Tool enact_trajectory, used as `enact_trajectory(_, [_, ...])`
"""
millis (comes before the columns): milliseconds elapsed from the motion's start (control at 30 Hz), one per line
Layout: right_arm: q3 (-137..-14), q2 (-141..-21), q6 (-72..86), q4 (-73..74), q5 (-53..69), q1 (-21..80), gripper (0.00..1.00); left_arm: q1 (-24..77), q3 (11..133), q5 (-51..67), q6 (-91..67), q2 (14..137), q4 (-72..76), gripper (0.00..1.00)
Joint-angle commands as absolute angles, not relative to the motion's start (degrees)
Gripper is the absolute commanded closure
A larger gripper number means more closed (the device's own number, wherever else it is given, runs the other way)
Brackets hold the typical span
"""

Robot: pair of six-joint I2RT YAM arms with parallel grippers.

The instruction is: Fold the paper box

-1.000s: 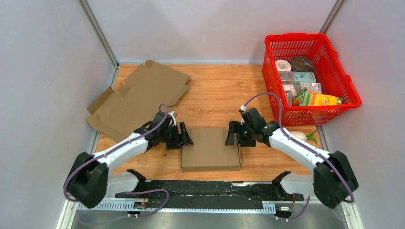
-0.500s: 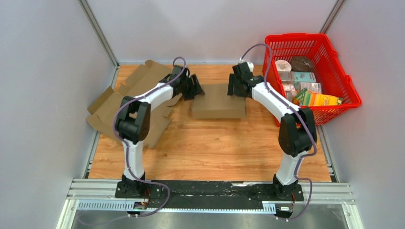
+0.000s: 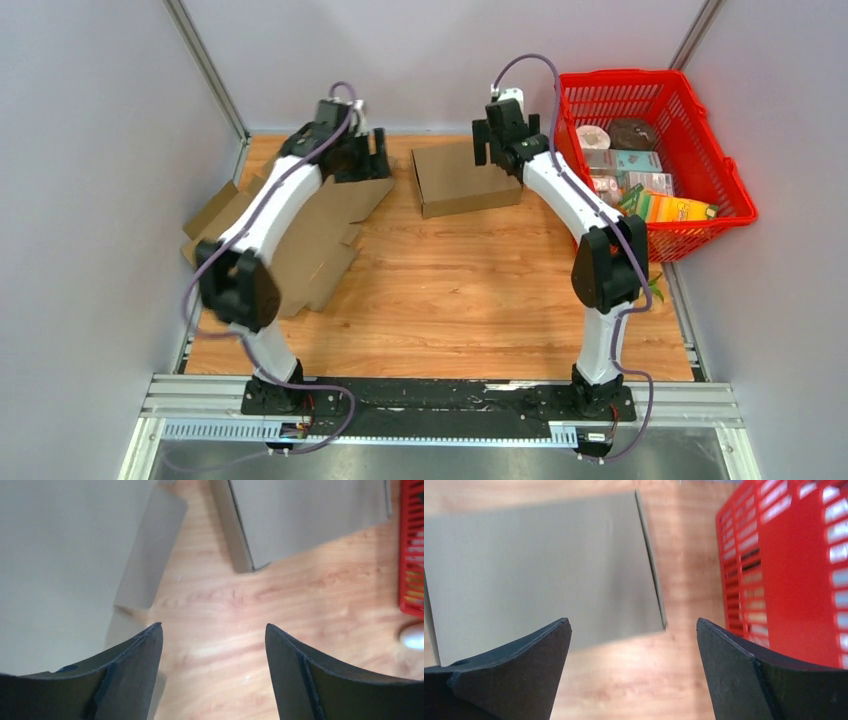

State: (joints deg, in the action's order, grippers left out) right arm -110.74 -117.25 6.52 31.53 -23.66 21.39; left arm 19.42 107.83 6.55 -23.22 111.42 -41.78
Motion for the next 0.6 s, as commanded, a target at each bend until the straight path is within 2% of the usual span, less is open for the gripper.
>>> enact_trajectory(0, [-98.37,-106.09,5.18,23.23,-27.78,23.2,0.0,15.47,88.87,10.09,-20.2,90.89,-32.44,0.2])
enact_trajectory(33, [-99.31,-106.17,5.62,24.25,-26.73,23.2,0.0,15.38,91.47,11.5,-20.82,92.45,-36.26,0.25])
enact_trajectory(67, [-100.8,-106.87,7.37,26.69,-24.98,23.73,0.0,15.64,94.63,13.51,-20.92,94.11,-40.56,0.36])
enact_trajectory(100, [-101.94,-106.96,7.73,31.42,-22.79,24.25,0.0,15.99,94.57,13.71,-21.88,93.7,-40.95,0.37])
enact_trajectory(167, [-102.13,-106.0,8.26,34.35,-18.21,29.06,0.0,16.17,87.23,11.71,-23.81,88.19,-34.75,0.37])
enact_trajectory(200, [-100.65,-105.3,8.52,34.28,-17.15,31.61,0.0,16.0,79.44,9.51,-25.99,81.37,-30.19,0.37])
enact_trajectory(333, [-87.85,-100.56,14.49,25.16,-7.07,45.84,0.0,15.56,63.93,0.54,-27.6,62.09,-26.9,0.34])
enact_trajectory(400, [-83.87,-98.09,25.76,16.84,-3.71,48.59,0.0,15.56,57.06,-2.19,-27.25,50.4,-28.72,0.32])
enact_trajectory(567, [-77.71,-101.32,48.58,4.94,3.07,55.98,0.0,15.56,51.34,-9.57,-27.24,28.27,-42.61,0.3])
